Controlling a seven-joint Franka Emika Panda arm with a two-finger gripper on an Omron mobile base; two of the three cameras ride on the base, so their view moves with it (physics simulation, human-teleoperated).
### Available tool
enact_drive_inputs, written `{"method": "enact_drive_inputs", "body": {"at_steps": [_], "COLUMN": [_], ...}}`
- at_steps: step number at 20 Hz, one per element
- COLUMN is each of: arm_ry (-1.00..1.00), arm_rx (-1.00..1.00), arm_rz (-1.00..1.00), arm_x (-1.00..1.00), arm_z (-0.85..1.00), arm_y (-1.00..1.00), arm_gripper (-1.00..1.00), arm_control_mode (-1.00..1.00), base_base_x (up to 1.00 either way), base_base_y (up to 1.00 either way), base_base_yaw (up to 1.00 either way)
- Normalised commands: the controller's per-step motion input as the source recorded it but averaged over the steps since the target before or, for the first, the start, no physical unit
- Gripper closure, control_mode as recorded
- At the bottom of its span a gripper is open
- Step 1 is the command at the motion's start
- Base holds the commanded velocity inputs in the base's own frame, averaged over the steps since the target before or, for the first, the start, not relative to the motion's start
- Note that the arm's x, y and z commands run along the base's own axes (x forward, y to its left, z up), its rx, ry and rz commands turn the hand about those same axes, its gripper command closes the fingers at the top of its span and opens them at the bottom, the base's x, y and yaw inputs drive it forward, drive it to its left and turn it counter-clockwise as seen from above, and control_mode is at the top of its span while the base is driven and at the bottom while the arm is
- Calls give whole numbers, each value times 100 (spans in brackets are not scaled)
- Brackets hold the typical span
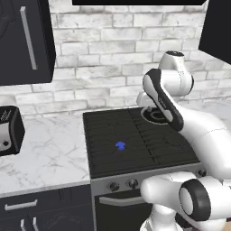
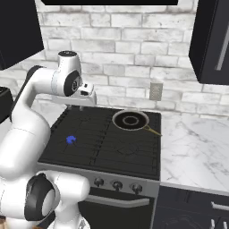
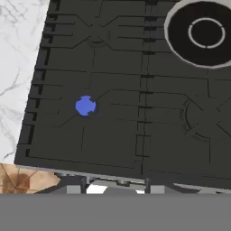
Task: Turn off the front left burner of the stove.
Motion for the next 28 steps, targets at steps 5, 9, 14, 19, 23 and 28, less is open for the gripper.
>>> {"method": "enact_drive_inputs", "body": {"at_steps": [5, 9, 14, 19, 23, 28], "arm_ry": [-2, -15, -9, 9, 12, 2], "arm_rx": [-3, -5, -11, -25, -33, -37], "arm_rz": [4, 10, 19, 43, 59, 67], "arm_x": [-35, -65, -70, -51, -53, -45], "arm_z": [-5, -12, -9, -4, -14, -31], "arm_y": [0, 8, 32, 33, 54, 42], "arm_gripper": [-100, -100, -100, -100, -100, -100], "arm_control_mode": [-100, -100, -100, -100, -100, -100], "base_base_x": [0, 0, 0, 0, 0, 0], "base_base_y": [0, 0, 0, 0, 0, 0], "base_base_yaw": [0, 0, 0, 0, 0, 0]}}
